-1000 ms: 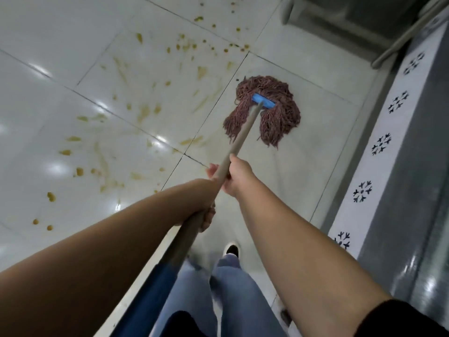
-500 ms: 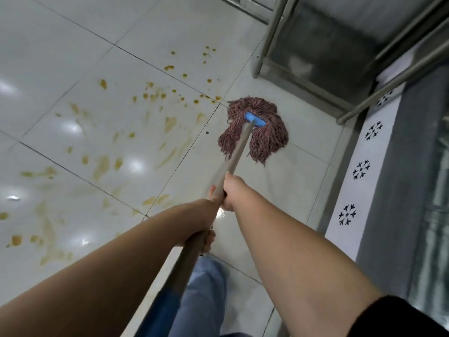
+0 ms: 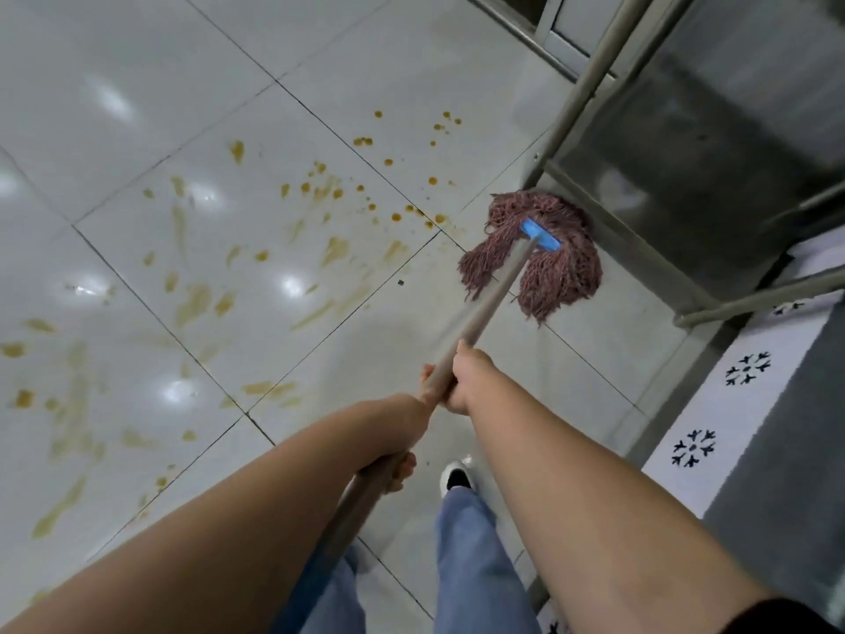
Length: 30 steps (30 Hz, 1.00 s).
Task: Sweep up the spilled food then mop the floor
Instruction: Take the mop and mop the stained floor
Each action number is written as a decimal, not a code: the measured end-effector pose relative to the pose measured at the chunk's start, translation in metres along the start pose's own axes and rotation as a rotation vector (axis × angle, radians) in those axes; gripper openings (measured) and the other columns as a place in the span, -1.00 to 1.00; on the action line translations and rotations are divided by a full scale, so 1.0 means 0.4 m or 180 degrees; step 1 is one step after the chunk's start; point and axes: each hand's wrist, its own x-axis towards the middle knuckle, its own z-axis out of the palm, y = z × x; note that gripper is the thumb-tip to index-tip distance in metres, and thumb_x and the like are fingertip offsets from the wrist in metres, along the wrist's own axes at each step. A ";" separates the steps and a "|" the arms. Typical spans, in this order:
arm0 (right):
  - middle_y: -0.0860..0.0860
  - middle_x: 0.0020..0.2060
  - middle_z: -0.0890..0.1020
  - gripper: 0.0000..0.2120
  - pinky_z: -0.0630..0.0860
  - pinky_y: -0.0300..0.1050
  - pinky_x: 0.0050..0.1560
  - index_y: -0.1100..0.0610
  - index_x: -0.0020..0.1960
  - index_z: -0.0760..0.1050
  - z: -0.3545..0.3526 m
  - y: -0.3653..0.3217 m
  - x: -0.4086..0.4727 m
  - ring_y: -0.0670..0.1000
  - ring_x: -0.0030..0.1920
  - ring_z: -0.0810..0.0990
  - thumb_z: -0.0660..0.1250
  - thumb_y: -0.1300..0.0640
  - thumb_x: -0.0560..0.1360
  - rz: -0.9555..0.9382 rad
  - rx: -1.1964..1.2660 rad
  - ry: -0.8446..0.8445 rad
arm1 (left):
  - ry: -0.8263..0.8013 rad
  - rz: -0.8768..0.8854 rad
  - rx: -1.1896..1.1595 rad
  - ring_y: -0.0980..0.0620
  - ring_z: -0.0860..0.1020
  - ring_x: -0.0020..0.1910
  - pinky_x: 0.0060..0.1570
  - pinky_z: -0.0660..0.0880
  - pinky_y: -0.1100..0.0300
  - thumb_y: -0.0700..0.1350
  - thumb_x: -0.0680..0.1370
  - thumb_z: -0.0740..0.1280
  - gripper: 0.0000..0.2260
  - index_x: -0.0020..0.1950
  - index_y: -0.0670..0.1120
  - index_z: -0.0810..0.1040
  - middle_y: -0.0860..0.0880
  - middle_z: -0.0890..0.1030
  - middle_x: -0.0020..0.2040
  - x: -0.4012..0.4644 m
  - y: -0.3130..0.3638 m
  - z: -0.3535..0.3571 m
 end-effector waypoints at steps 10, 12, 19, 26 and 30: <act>0.17 -0.14 0.44 -0.72 0.50 0.01 -0.31 0.19 0.06 0.24 -0.057 -0.055 0.065 0.12 -0.33 0.46 0.03 -0.04 0.63 -0.0404 -0.1067 0.0083 | -0.0069 0.0377 0.0033 0.03 0.36 -0.55 -0.54 0.36 0.30 0.26 0.59 -0.06 -0.47 -0.21 -0.19 0.32 -0.10 0.41 -0.43 0.026 -0.050 0.080; 0.12 -0.27 0.45 -0.67 0.51 0.06 -0.26 0.22 -0.11 0.30 -0.047 -0.015 0.058 0.10 -0.34 0.48 0.03 -0.04 0.62 -0.0199 -0.1645 0.0063 | -0.0048 0.0476 0.0061 0.04 0.38 -0.56 -0.57 0.39 0.30 0.25 0.59 -0.04 -0.48 -0.18 -0.20 0.34 -0.10 0.44 -0.41 0.037 -0.116 0.077; 0.09 -0.31 0.53 -0.76 0.56 -0.13 -0.42 0.16 -0.10 0.39 0.007 0.304 0.050 0.04 -0.33 0.53 0.01 0.13 0.61 0.0174 -0.2801 -0.0078 | -0.0278 0.0376 -0.0437 0.09 0.36 -0.70 -0.59 0.39 0.32 0.26 0.57 0.00 -0.51 -0.13 -0.16 0.39 -0.05 0.44 -0.50 0.034 -0.584 0.073; 0.12 -0.56 0.61 -0.69 0.56 -0.10 -0.53 0.25 -0.18 0.41 0.109 0.843 -0.034 0.07 -0.48 0.62 -0.01 0.19 0.62 0.0654 -0.3829 -0.0450 | 0.0027 0.0169 -0.1051 0.10 0.31 -0.73 -0.54 0.32 0.31 0.12 0.61 0.07 -0.63 -0.26 -0.10 0.35 0.03 0.38 -0.67 -0.006 -1.170 0.133; 0.18 -0.37 0.61 -0.73 0.56 0.04 -0.33 0.28 -0.10 0.40 0.185 1.155 -0.103 0.14 -0.37 0.61 -0.02 0.21 0.62 0.0882 -0.3995 -0.0679 | 0.0123 -0.0146 -0.1557 0.03 0.30 -0.72 -0.63 0.25 0.35 0.20 0.59 0.08 -0.57 -0.22 -0.15 0.36 -0.07 0.37 -0.60 -0.059 -1.463 0.159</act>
